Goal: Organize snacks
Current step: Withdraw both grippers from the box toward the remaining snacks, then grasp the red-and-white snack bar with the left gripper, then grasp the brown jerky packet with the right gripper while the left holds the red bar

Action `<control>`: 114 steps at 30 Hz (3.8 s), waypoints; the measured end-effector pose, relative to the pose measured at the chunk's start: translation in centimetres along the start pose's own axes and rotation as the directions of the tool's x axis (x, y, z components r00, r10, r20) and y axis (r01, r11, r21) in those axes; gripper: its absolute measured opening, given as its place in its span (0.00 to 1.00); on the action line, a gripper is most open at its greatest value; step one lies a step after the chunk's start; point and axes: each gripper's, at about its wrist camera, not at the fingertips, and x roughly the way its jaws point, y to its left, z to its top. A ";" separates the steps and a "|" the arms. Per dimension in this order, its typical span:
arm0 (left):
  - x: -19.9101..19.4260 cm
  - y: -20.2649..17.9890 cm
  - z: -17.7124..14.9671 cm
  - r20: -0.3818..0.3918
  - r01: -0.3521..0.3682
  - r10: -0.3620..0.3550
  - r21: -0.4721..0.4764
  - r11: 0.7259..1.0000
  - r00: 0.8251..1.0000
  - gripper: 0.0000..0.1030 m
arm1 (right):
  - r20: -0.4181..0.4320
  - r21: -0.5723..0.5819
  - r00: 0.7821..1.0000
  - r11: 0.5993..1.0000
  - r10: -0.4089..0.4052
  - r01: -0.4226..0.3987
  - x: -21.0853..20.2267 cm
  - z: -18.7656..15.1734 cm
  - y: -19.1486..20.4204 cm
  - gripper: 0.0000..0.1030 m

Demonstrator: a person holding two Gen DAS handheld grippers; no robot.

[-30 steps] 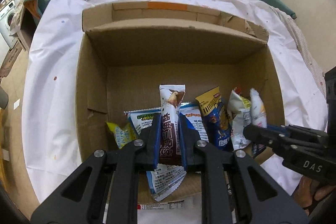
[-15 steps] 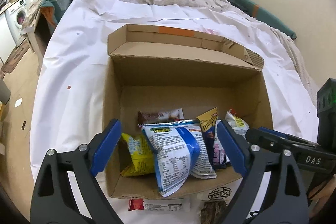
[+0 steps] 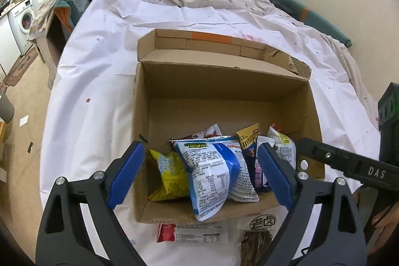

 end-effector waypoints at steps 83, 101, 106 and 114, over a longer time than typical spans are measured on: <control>0.9 1.2 -17.6 -0.475 -0.157 0.141 0.006 0.988 0.868 0.81 | -0.035 0.166 0.995 0.982 0.094 -0.087 -4.4 -6.6 -1.6 0.74; -3.5 1.9 -15.0 -0.453 -0.040 0.016 -0.044 0.998 0.891 0.27 | -0.390 0.206 0.918 0.978 0.068 0.015 3.7 -10.8 -2.5 0.38; -6.7 4.0 -12.7 -0.375 -0.019 -0.014 -0.084 0.996 0.927 0.27 | -0.430 0.184 0.900 0.983 0.068 0.013 5.3 -11.5 -1.8 0.31; -5.1 5.4 -11.0 -0.349 -0.013 -0.056 -0.194 0.981 0.935 0.27 | -0.453 0.119 0.884 0.990 0.117 -0.070 7.1 -11.7 1.1 0.29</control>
